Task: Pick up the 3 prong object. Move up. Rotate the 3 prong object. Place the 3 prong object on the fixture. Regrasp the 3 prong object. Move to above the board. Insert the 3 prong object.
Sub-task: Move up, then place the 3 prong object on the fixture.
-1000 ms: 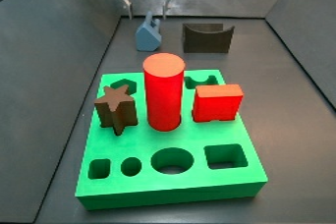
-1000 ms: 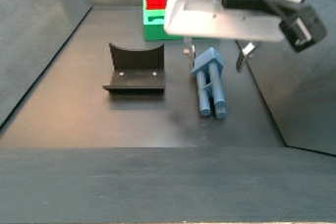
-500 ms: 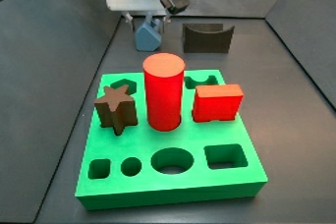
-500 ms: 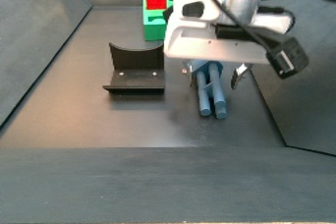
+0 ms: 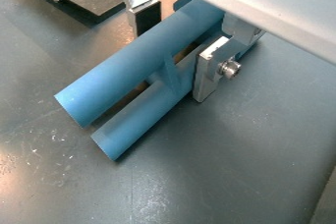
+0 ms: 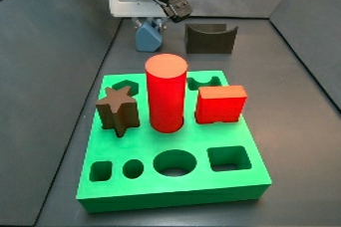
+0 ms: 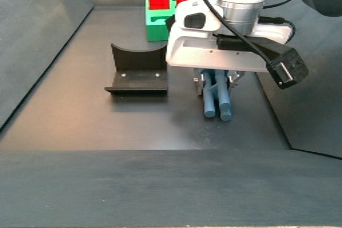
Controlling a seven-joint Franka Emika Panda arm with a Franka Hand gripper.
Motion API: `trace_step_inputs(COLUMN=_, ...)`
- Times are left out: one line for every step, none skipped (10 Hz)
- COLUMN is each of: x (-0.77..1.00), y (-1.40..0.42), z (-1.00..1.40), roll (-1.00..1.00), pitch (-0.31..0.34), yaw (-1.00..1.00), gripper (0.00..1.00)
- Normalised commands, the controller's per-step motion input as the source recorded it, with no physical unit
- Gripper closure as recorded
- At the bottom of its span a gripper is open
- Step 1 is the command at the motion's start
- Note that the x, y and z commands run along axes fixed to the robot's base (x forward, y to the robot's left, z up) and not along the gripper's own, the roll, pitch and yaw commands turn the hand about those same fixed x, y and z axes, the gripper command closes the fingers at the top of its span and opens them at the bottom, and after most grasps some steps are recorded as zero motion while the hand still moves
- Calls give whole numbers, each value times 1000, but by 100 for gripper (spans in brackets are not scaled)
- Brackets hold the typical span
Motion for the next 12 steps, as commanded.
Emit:
trace_step_inputs(x=-12, y=-1, z=815, roll=-1, pitch=9, yaw=0, gripper=100)
trace_step_inputs(x=-28, y=-1, z=759, roll=-1, pitch=25, yaw=-2, gripper=100)
trace_step_inputs(x=-16, y=8, z=566, roll=8, pitch=45, yaw=-8, gripper=100)
trace_step_inputs(x=-11, y=10, z=430, roll=14, pitch=56, yaw=-11, gripper=100)
trace_step_inputs(x=-13, y=11, z=286, roll=22, pitch=59, yaw=-13, gripper=100)
trace_step_inputs(x=0, y=0, z=1000, roll=0, pitch=0, yaw=0, gripper=100)
trace_step_inputs(x=1, y=-1, z=1000, roll=10, pitch=-6, yaw=-1, gripper=100)
trace_step_inputs(x=-8, y=0, z=1000, roll=12, pitch=11, yaw=-3, gripper=100)
trace_step_inputs(x=-12, y=3, z=1000, roll=17, pitch=25, yaw=-6, gripper=100)
trace_step_inputs(x=-14, y=6, z=1000, roll=23, pitch=36, yaw=-10, gripper=100)
trace_step_inputs(x=-18, y=8, z=1000, roll=33, pitch=44, yaw=-16, gripper=100)
trace_step_inputs(x=-22, y=9, z=1000, roll=40, pitch=46, yaw=-17, gripper=100)
